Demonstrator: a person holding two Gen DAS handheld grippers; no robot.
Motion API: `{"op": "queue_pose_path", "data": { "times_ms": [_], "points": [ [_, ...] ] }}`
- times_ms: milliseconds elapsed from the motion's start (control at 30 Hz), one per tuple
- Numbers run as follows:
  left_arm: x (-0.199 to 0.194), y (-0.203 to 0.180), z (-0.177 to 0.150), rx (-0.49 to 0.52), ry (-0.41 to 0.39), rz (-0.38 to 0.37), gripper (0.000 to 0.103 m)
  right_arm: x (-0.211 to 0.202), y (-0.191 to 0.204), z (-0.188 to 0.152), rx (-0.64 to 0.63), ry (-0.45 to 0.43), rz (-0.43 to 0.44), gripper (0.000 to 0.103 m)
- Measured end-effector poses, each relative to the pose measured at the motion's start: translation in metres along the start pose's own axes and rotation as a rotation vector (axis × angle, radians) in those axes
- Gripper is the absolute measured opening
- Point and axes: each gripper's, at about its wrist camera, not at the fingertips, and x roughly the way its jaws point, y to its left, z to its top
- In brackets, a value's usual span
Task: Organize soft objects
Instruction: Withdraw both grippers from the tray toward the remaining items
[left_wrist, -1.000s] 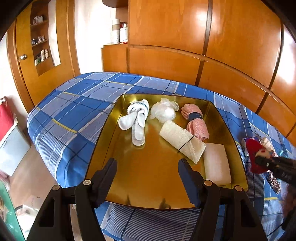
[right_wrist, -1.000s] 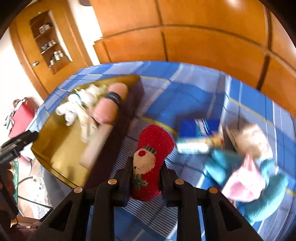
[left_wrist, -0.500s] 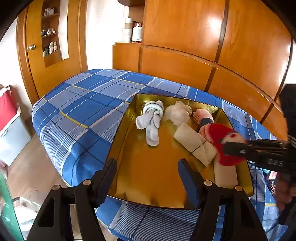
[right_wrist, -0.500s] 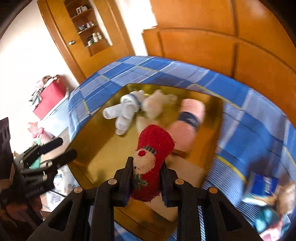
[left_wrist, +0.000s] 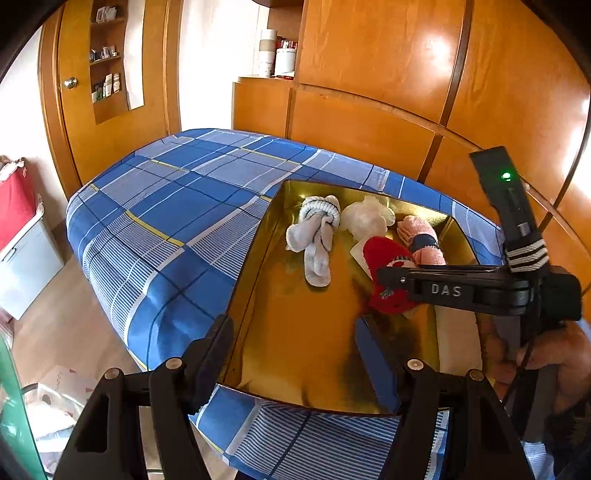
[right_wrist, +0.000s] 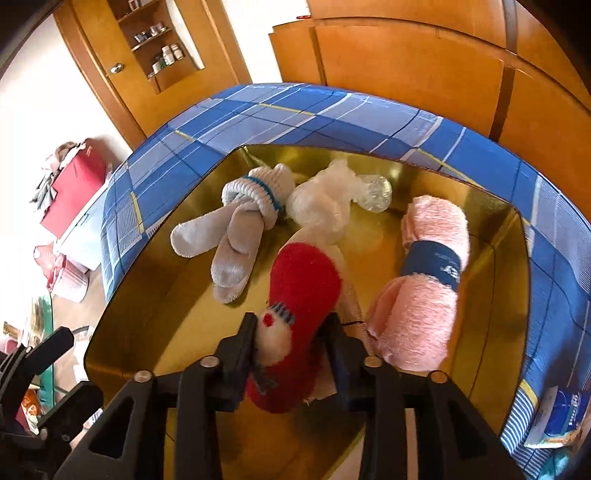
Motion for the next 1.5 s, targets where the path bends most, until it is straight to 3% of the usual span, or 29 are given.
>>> {"op": "queue_pose_path", "data": {
  "times_ms": [533,1500],
  "points": [
    [-0.010,-0.015,0.000,0.032,-0.015,-0.007,0.069,-0.059,-0.013,-0.027,0.052,-0.140,-0.013,0.041],
    [-0.023,-0.089,-0.009,0.221,-0.023,-0.067,0.069,-0.164,-0.129,-0.126,0.305,-0.302,-0.190,0.041]
  ]
}}
